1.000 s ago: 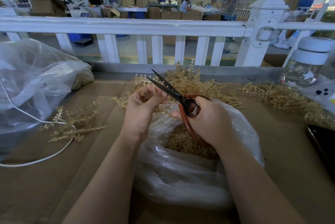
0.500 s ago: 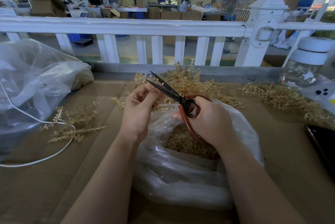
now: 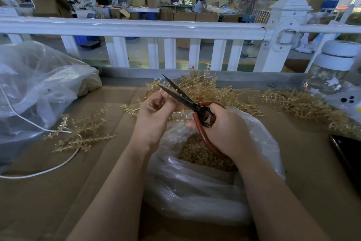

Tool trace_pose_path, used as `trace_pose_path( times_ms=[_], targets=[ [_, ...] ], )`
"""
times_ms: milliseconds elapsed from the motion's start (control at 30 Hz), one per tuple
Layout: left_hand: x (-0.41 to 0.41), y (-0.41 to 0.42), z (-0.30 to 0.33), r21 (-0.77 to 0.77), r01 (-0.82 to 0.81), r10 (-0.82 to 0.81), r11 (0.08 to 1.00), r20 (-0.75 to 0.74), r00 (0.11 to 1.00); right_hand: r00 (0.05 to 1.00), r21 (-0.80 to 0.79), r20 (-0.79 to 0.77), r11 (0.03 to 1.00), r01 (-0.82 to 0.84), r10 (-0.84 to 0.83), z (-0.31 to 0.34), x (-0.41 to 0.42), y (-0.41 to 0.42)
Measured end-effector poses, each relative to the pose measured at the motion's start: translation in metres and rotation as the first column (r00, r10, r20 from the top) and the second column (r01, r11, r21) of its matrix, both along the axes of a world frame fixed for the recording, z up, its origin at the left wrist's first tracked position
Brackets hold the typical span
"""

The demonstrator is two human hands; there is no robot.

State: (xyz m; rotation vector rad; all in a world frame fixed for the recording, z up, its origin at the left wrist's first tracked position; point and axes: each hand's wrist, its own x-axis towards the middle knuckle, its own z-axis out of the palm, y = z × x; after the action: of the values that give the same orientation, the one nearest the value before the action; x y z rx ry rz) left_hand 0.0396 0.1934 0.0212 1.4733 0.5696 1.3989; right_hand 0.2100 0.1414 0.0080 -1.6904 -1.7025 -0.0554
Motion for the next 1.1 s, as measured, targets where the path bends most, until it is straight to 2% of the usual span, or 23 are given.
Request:
trace_pose_path(
  times_ms=[233, 567, 833, 1100],
  targets=[
    [-0.0009, -0.0023, 0.0025, 0.023, 0.018, -0.018, 1.000, -0.008, 1.000, 1.000, 0.011, 0.004, 1.000, -0.006, 0.006, -0.0018, 0.0001, 0.0006],
    [-0.0033, 0.0029, -0.0002, -0.088, -0.008, 0.015, 0.996, 0.077, 0.997, 1.000, 0.043, -0.016, 0.999, -0.012, 0.013, -0.0012, 0.0004, -0.0008],
    [-0.0013, 0.0027, 0.0001, -0.069, -0.062, 0.067, 0.996, 0.074, 0.995, 1.000, 0.020, 0.017, 1.000, -0.014, 0.014, 0.0001, -0.0006, -0.0005],
    [0.0001, -0.0012, 0.0022, 0.007, -0.058, 0.058, 0.998, -0.009, 0.998, 1.000, 0.032, 0.014, 0.999, 0.011, -0.011, 0.0023, -0.0006, -0.0016]
  ],
)
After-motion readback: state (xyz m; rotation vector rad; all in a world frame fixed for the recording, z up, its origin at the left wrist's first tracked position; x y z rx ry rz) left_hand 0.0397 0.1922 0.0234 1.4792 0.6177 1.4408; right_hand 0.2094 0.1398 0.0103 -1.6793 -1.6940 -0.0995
